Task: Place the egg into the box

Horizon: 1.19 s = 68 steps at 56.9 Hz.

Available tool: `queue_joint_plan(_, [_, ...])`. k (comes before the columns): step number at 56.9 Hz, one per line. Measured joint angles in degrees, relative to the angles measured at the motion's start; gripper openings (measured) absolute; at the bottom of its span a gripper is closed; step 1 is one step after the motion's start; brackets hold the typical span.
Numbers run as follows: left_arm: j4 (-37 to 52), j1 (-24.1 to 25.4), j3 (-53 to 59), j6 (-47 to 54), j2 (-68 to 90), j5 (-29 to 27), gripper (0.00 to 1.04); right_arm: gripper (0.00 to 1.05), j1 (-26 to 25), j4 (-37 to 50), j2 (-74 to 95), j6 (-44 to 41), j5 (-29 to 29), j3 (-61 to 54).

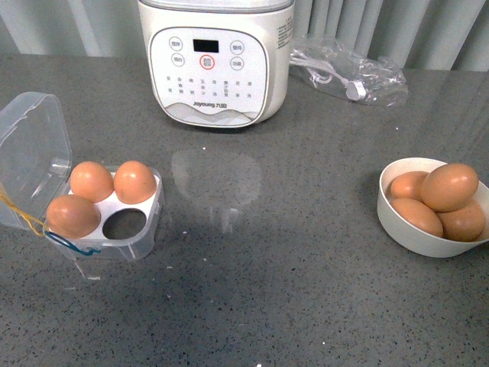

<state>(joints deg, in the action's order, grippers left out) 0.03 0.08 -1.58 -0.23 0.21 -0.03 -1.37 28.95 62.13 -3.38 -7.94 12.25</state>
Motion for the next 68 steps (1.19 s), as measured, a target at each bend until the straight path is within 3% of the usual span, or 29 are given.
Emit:
queue_joint_plan(4, [0.0,0.0,0.0,0.0,0.0,0.0,0.98,0.97,1.2,6.4,6.8,-1.9,-1.0,0.1])
queue_joint_plan(26, [0.0,0.0,0.0,0.0,0.0,0.0,0.98,0.97,3.1,15.5,21.9,-2.7,-3.3,2.1])
queue_joint_plan(68, [0.0,0.0,0.0,0.0,0.0,0.0,0.98,0.97,4.2,19.8,34.0,-4.5,-5.1,8.9])
